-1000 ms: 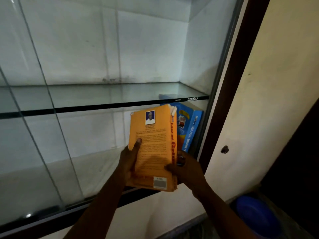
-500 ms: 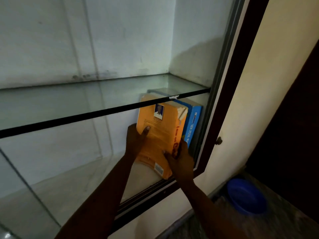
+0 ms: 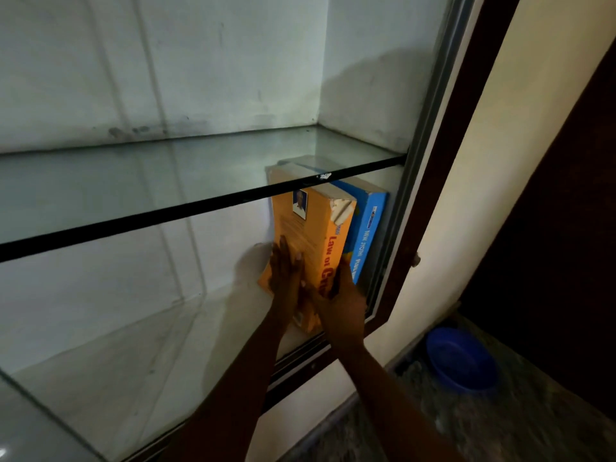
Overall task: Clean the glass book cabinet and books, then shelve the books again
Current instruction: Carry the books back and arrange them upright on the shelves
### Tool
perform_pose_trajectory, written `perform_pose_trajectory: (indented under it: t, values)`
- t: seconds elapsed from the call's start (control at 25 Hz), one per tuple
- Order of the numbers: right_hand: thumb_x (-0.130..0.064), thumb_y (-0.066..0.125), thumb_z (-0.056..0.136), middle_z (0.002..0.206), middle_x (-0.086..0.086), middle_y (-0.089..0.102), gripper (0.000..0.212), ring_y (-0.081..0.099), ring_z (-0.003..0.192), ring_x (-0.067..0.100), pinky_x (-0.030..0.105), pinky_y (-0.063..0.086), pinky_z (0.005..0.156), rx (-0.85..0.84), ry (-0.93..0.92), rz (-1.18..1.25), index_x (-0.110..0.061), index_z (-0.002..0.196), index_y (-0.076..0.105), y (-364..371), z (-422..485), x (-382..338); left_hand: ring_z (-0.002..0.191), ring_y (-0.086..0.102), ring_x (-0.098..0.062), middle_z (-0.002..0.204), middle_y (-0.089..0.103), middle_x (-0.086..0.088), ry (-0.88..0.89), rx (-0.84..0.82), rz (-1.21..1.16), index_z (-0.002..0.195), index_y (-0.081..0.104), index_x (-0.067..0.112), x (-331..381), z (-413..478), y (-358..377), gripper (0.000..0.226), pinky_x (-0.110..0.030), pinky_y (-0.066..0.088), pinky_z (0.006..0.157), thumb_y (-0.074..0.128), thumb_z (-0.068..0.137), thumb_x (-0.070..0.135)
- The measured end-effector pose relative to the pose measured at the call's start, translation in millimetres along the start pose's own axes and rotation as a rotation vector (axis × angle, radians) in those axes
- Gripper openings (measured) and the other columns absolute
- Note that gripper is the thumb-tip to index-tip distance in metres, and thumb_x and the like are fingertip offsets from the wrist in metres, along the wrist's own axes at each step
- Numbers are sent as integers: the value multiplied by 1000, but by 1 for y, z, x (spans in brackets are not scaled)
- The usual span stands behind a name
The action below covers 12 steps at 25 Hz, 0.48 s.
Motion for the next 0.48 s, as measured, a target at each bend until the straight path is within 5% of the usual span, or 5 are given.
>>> perform_pose_trajectory:
  t: [0.16, 0.24, 0.32, 0.4, 0.48]
  values:
    - [-41, 55, 90, 113, -3, 62, 51, 62, 99, 11, 26, 51, 87, -106, -84, -214, -21, 134, 40, -24, -3, -15, 136, 37, -18, 150, 35, 3, -169, -54, -74, 146, 24, 35, -8, -8, 0, 102, -47, 37, 108, 37, 62, 91]
    - [-29, 54, 93, 116, 1, 61, 36, 62, 100, 12, 27, 52, 88, -145, -38, -67, -22, 127, 47, -40, -18, -19, 121, 54, -9, 135, 52, 1, -173, -150, -85, 141, 37, 23, 14, -15, -5, 90, -37, 49, 97, 49, 71, 79]
    - [-20, 53, 94, 111, 3, 60, 22, 60, 88, 4, 12, 51, 75, -309, 2, 133, -24, 116, 52, -50, -40, -14, 93, 64, 0, 112, 61, 2, -94, -194, -6, 132, 44, 13, 47, -29, -12, 51, -29, 55, 81, 50, 93, 44]
    - [-19, 53, 94, 109, -3, 55, 23, 55, 85, 2, 4, 45, 66, -454, 20, 161, -23, 117, 52, -56, -60, -4, 98, 57, -2, 116, 55, 6, -116, -137, 99, 130, 50, 11, 62, -57, -26, 35, -26, 46, 88, 44, 99, 25]
    - [-20, 55, 93, 117, -4, 52, 28, 53, 103, 8, 5, 43, 74, -588, -10, 163, -24, 121, 51, -50, -74, 0, 115, 49, -8, 127, 53, 6, -125, -18, 154, 125, 58, 17, 68, -105, -55, 33, -25, 38, 97, 50, 95, 29]
Point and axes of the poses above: each hand's wrist, its own z-axis towards the middle knuckle, its own y-axis out of the palm, x = y × z, the point moved 4 cm from there along z, towards the middle knuckle
